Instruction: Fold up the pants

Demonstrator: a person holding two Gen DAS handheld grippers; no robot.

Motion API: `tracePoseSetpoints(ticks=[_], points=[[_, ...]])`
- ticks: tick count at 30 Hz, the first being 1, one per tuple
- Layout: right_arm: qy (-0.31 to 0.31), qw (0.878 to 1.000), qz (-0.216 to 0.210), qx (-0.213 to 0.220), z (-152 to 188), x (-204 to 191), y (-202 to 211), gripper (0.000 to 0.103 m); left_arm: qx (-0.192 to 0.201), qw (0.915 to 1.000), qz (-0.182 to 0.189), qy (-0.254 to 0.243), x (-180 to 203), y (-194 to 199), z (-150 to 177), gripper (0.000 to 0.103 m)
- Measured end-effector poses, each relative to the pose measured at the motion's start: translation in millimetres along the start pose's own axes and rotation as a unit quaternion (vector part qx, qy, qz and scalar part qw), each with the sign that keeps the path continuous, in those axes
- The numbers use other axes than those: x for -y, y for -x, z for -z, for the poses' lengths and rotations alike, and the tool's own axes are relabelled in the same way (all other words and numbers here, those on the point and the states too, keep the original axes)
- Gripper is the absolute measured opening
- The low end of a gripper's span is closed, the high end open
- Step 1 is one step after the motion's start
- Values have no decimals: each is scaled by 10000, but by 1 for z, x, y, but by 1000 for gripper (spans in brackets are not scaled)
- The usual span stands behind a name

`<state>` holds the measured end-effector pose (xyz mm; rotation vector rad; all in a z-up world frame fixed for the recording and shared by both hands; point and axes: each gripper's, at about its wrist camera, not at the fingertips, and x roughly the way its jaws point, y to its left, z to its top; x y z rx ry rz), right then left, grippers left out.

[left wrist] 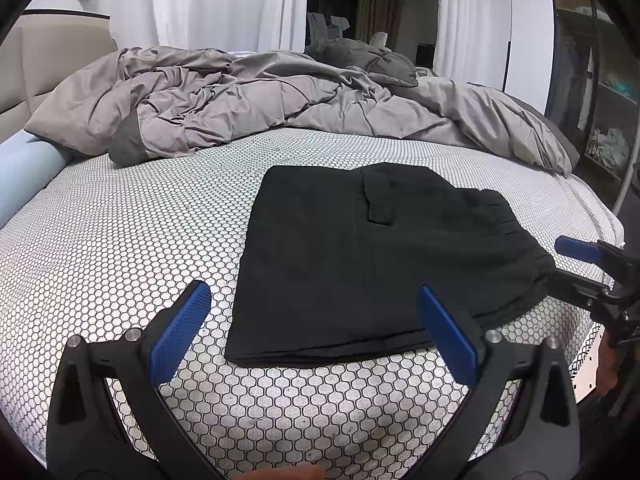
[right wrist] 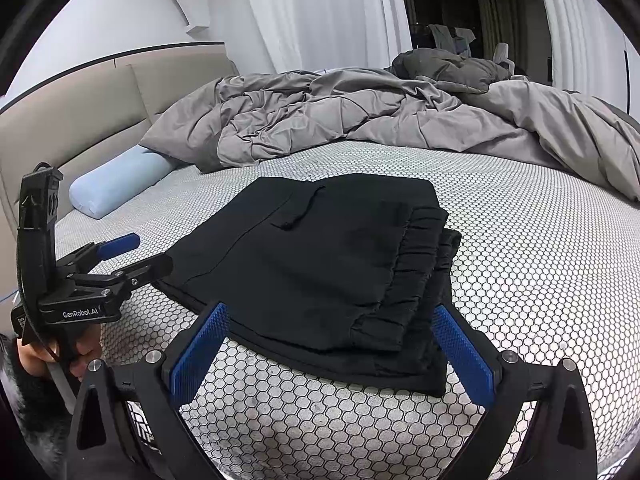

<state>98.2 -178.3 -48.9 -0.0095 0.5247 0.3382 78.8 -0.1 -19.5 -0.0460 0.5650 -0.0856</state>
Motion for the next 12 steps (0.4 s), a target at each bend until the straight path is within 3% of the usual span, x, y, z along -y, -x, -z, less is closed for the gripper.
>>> tracePoseSetpoints(ticks=[12], points=[[-11, 10000, 1, -15, 1, 1, -1, 103, -2, 10000, -3, -2, -3, 2, -4, 102]])
